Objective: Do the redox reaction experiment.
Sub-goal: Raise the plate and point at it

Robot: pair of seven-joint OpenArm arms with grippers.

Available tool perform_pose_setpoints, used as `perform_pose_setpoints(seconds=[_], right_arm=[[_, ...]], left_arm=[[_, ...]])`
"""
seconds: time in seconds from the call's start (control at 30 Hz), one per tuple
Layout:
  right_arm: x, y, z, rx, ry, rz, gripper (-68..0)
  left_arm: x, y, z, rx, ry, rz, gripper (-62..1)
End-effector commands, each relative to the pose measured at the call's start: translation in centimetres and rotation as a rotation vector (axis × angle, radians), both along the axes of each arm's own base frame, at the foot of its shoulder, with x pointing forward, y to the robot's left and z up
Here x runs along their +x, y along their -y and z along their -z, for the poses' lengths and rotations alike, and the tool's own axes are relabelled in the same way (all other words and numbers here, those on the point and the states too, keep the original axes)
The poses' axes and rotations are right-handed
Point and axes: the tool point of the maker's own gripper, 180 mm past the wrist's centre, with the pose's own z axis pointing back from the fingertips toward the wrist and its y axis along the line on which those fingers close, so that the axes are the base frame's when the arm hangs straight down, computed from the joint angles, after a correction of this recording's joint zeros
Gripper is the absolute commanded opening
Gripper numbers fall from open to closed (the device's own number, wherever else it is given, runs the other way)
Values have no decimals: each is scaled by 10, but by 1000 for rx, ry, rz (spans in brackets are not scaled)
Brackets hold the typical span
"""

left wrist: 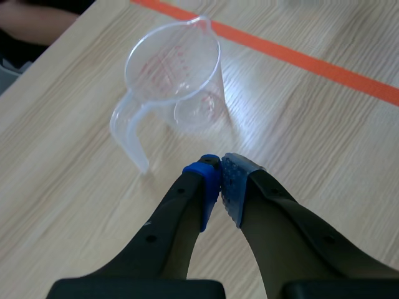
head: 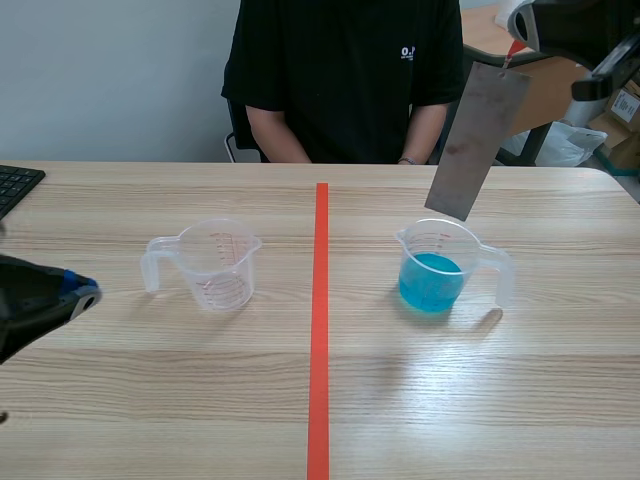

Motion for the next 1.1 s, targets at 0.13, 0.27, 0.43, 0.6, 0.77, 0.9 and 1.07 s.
perform_pose_setpoints(seconds=[0.13,0.27,0.43,0.6,0.77,0.9,1.07], right_arm=[[0,2,-10,-3,30,0,-660],[0,2,-10,-3,30,0,-660],[0,2,-10,-3,30,0,-660],[0,2,-10,-3,30,0,-660],[0,2,-10,-3,30,0,-660],[0,2,-10,-3,30,0,-660],[0,2,-10,-3,30,0,-660]], left_arm=[[24,46,-16,-52,51,57,-565],[34,78,-21,-76,61,96,-565],[48,116,-26,-94,108,139,-565],[69,141,-25,-88,158,141,-565],[92,153,-12,-64,161,121,-565],[105,164,-3,-57,147,123,-565],[112,185,-1,-65,149,149,-565]])
